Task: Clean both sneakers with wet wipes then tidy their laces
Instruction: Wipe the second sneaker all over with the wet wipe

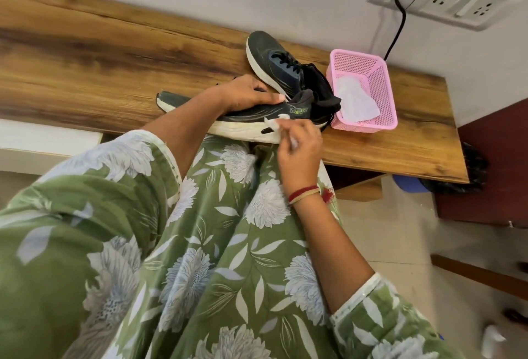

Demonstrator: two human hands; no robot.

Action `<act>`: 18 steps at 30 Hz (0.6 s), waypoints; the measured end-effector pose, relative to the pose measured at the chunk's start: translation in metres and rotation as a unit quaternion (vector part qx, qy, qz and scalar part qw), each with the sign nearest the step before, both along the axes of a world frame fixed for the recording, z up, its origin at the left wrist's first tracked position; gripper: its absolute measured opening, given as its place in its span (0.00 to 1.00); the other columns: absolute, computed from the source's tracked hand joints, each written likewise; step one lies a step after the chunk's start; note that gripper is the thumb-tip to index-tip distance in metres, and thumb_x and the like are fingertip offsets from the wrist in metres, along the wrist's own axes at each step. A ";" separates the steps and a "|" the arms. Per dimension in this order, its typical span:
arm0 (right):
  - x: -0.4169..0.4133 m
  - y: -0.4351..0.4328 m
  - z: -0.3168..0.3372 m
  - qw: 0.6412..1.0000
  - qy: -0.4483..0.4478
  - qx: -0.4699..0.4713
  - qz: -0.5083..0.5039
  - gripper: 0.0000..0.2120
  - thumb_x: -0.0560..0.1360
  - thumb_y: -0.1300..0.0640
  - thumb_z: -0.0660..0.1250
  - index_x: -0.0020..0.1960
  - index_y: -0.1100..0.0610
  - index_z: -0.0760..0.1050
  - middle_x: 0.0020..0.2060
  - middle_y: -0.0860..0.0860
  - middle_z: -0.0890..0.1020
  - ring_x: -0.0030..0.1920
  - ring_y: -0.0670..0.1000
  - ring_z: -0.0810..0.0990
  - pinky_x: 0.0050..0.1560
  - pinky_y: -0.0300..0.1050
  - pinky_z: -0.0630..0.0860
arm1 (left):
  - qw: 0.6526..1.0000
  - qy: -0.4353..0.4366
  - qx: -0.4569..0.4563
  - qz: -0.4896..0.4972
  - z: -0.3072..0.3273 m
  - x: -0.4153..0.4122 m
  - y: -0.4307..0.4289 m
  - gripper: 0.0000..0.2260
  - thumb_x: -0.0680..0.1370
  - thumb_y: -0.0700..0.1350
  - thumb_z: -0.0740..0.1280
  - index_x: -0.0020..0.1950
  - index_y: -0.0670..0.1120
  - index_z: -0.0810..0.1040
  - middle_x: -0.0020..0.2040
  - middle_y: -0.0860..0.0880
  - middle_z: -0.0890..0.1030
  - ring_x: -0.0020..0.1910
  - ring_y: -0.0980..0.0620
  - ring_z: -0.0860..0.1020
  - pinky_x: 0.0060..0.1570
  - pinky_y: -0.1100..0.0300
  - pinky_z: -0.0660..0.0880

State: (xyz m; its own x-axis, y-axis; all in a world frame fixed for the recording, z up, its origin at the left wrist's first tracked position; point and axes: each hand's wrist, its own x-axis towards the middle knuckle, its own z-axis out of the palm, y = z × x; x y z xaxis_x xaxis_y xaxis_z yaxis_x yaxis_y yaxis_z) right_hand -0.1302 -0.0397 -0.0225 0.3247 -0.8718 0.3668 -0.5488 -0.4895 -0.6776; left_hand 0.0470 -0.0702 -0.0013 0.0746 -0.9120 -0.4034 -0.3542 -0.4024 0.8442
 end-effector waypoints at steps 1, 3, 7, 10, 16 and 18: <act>-0.001 -0.006 0.000 0.995 -0.044 0.046 -0.073 0.08 0.74 0.66 0.66 0.49 0.59 0.81 0.44 0.51 0.77 0.47 0.50 0.74 0.48 0.39 0.72 | 1.000 -0.006 0.000 -0.001 0.000 0.000 0.000 0.12 0.74 0.56 0.70 0.35 0.51 0.79 0.30 0.58 0.79 0.30 0.62 0.76 0.36 0.64 0.70; -0.004 -0.015 -0.001 0.967 -0.114 0.131 -0.184 0.07 0.74 0.65 0.66 0.49 0.60 0.81 0.46 0.51 0.77 0.49 0.51 0.75 0.52 0.48 0.76 | 1.000 -0.012 0.000 -0.002 0.000 0.000 0.000 0.12 0.73 0.57 0.70 0.37 0.51 0.80 0.34 0.56 0.80 0.34 0.59 0.77 0.39 0.63 0.71; 0.000 0.000 0.004 0.998 -0.017 0.031 -0.050 0.08 0.73 0.67 0.66 0.49 0.59 0.81 0.43 0.54 0.78 0.45 0.52 0.75 0.45 0.39 0.69 | 1.000 -0.002 0.003 -0.004 -0.002 0.002 0.000 0.12 0.73 0.57 0.70 0.39 0.49 0.81 0.36 0.53 0.81 0.35 0.58 0.77 0.43 0.61 0.73; -0.002 0.004 0.001 0.998 0.038 -0.024 0.044 0.09 0.73 0.68 0.65 0.49 0.59 0.81 0.42 0.52 0.77 0.45 0.51 0.73 0.45 0.40 0.69 | 1.000 -0.006 0.004 -0.007 -0.002 0.003 -0.001 0.14 0.72 0.58 0.71 0.41 0.47 0.82 0.38 0.52 0.82 0.37 0.56 0.78 0.44 0.61 0.73; -0.004 -0.016 0.001 0.979 -0.062 0.101 -0.168 0.09 0.74 0.66 0.65 0.51 0.60 0.81 0.45 0.52 0.77 0.48 0.52 0.75 0.50 0.49 0.76 | 1.000 -0.012 0.001 -0.006 -0.002 0.001 0.002 0.14 0.73 0.58 0.70 0.44 0.47 0.83 0.38 0.54 0.82 0.36 0.59 0.78 0.41 0.63 0.72; -0.001 -0.004 0.001 0.998 -0.001 0.020 -0.053 0.10 0.72 0.68 0.65 0.50 0.59 0.81 0.44 0.54 0.78 0.47 0.53 0.74 0.46 0.44 0.72 | 1.000 -0.002 -0.002 -0.006 -0.003 0.003 0.001 0.12 0.72 0.58 0.71 0.41 0.50 0.82 0.36 0.55 0.82 0.35 0.59 0.78 0.42 0.62 0.72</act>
